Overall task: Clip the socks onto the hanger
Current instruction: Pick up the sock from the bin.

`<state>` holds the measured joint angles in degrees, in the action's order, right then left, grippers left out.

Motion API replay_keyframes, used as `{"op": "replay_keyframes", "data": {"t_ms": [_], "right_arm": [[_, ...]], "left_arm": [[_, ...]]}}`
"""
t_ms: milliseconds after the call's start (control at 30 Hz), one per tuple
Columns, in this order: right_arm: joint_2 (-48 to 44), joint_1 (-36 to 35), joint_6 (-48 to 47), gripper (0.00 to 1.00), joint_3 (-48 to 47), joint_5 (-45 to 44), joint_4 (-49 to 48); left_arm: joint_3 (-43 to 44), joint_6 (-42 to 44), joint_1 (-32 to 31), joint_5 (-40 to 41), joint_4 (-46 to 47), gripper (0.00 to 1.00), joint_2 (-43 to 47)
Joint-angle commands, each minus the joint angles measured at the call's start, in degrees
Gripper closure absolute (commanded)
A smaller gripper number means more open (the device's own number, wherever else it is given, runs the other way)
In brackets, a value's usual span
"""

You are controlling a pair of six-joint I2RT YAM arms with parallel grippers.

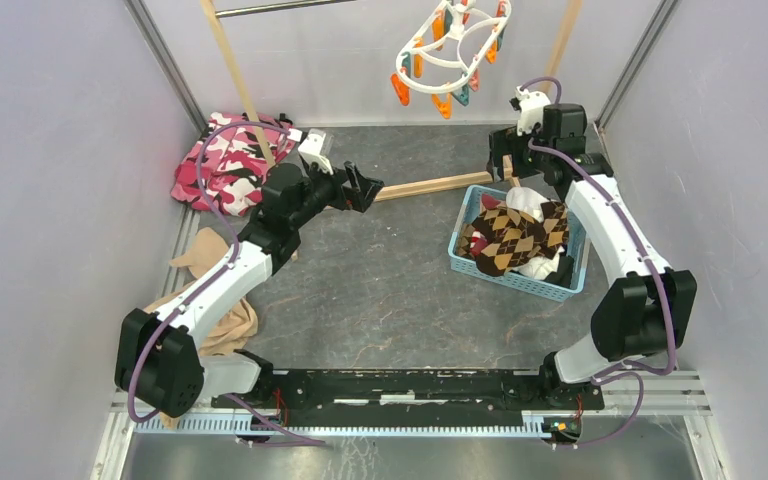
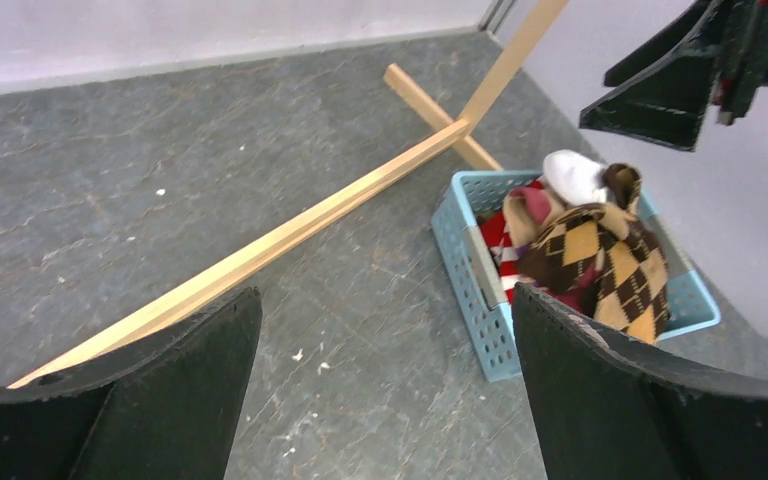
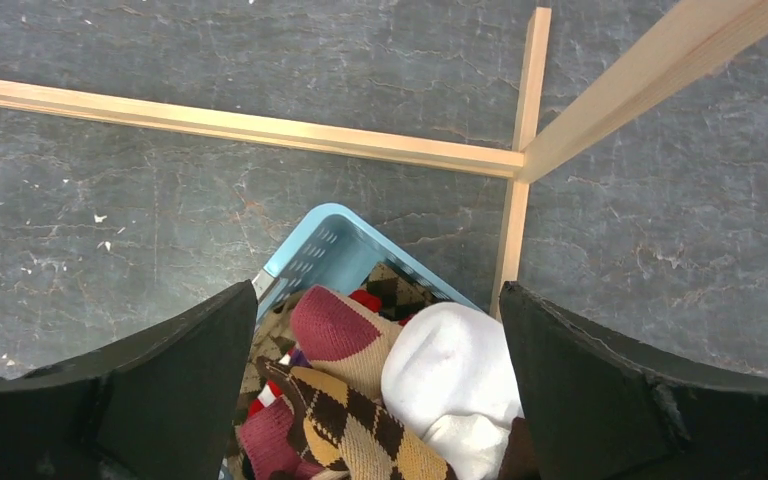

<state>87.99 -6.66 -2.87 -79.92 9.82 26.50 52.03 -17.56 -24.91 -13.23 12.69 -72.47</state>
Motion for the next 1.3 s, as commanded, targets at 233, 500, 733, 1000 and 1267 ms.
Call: {"op": "replay_keyframes", "data": {"t_ms": [233, 500, 733, 1000, 1267], "right_arm": [[-2.6, 0.4, -18.6, 0.02, -4.9, 17.2, 4.6], [-7.5, 0.1, -33.6, 0.02, 2.4, 25.4, 4.4], [-1.0, 8.7, -26.2, 0.02, -0.3, 35.4, 9.9], [-2.1, 18.6, -27.4, 0.02, 3.4, 30.3, 10.1], [-4.8, 17.9, -32.5, 0.22, 5.8, 29.8, 13.9]], "left_arm": [[-4.1, -9.1, -0.5, -5.4, 15.2, 0.0, 2.6], [-5.4, -8.6, -0.6, -4.4, 15.3, 0.0, 3.9], [-8.5, -9.1, -0.5, -0.2, 15.9, 0.0, 6.9], [-12.4, -10.7, -0.5, 2.5, 14.4, 0.0, 10.3], [-10.4, -13.5, -0.5, 2.3, 14.1, 0.0, 6.7]]}}
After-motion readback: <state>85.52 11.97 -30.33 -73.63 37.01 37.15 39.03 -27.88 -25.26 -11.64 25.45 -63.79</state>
